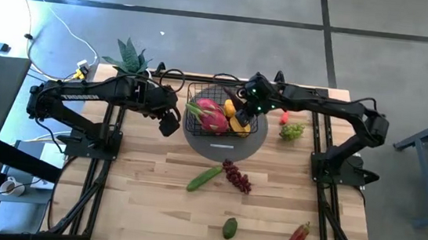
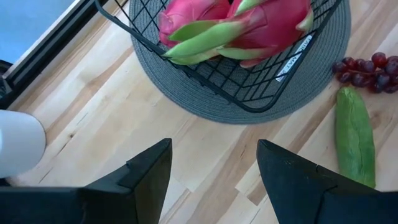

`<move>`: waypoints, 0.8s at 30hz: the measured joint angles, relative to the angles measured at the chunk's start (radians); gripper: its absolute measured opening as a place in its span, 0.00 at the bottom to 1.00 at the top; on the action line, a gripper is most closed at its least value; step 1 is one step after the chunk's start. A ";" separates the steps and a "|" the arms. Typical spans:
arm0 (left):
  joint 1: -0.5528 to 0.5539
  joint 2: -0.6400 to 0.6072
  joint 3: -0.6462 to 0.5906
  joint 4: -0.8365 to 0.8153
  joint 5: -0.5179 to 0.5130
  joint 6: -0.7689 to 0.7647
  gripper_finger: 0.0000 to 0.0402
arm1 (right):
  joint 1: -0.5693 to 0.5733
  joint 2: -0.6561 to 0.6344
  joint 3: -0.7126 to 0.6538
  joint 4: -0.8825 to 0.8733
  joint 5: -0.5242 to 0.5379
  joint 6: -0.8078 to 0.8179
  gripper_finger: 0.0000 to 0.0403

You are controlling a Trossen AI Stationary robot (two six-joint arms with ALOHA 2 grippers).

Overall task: Build produce basket
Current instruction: Put the eggplant into the wire basket, then put the cucumber into the wire basket

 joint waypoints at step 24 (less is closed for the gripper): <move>0.000 0.000 0.000 0.000 -0.008 -0.010 0.56 | -0.008 0.104 0.000 -0.039 -0.055 -0.013 0.49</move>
